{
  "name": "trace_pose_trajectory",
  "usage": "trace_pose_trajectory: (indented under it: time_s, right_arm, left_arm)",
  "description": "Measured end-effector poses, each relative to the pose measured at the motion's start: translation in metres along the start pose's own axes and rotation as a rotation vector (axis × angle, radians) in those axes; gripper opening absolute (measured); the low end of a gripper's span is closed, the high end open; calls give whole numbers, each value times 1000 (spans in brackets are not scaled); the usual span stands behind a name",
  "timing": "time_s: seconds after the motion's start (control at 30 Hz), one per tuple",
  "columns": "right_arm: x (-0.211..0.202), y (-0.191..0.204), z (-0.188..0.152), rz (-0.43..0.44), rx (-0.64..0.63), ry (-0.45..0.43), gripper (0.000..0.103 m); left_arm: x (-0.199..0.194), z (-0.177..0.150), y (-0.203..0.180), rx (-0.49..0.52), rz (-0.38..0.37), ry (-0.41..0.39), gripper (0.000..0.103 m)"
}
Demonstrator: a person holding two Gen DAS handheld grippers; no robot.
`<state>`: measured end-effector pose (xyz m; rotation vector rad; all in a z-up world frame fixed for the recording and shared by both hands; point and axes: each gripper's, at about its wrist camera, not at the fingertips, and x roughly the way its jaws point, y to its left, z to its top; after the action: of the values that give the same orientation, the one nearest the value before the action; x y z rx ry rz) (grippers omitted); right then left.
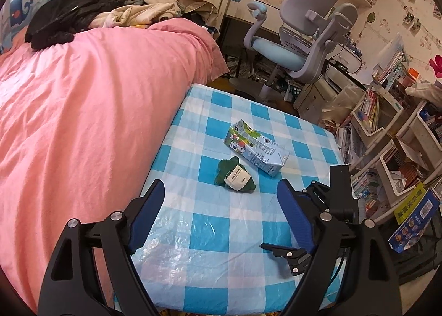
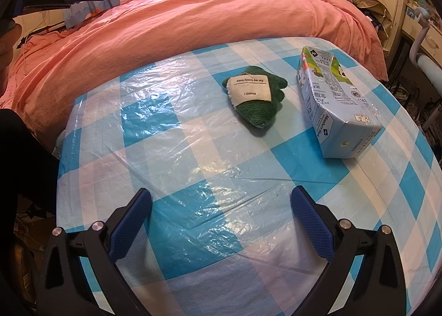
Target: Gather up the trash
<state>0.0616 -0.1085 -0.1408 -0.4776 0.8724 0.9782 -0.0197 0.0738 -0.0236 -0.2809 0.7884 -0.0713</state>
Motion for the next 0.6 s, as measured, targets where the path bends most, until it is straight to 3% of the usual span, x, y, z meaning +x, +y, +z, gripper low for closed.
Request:
trace_pose_trajectory:
  time_s: [0.17, 0.43, 0.6]
  right_arm:
    - [0, 0, 0, 0, 0, 0, 97]
    - [0, 0, 0, 0, 0, 0, 97]
    - [0, 0, 0, 0, 0, 0, 97]
  left_arm:
    - [13, -7, -10, 21, 21, 36, 81]
    - [11, -35, -62, 273, 42, 26, 81]
    - [-1, -35, -64, 271, 10, 7, 81]
